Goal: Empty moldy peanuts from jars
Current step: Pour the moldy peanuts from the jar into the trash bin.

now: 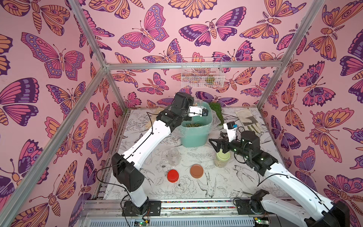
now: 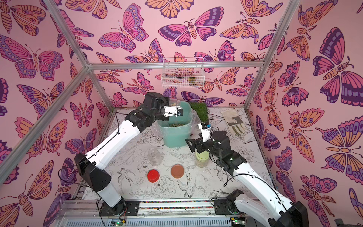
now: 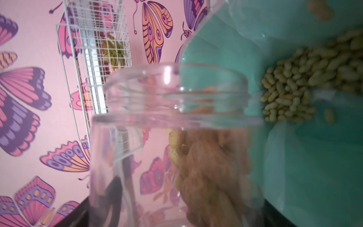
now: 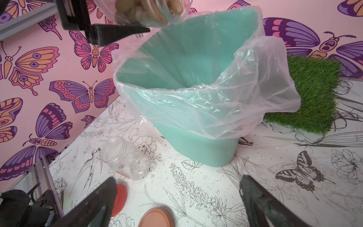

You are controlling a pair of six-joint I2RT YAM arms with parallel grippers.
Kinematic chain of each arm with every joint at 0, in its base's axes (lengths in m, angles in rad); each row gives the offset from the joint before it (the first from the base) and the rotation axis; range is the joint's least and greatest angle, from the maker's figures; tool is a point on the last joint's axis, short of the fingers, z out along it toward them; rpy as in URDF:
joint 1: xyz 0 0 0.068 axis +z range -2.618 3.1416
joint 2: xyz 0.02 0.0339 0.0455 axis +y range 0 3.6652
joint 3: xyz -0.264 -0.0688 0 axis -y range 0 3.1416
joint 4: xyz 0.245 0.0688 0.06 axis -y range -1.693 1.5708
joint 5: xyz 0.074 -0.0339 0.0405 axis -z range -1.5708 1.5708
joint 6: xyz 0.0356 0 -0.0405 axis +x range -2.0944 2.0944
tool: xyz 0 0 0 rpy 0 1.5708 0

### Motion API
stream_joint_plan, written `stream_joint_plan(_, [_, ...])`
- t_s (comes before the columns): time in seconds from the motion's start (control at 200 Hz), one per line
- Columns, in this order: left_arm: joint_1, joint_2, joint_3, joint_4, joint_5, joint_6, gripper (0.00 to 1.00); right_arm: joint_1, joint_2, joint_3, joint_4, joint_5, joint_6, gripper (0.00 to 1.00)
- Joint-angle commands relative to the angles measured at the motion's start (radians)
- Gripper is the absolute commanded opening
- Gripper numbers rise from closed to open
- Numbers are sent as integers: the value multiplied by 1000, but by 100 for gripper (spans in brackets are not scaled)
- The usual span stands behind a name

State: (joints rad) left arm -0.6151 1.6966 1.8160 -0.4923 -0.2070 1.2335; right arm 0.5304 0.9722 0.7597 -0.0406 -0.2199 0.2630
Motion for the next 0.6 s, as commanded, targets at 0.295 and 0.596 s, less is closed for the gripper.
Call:
stream_joint_plan(0.295, [163,-279,-327,414,345,-945,0,-6,5,25,1,-20,25,99])
stream_joint_plan(0.596, [215,-355,-475,520,394,-1016,0,-6,21,35,6,-32,31,99])
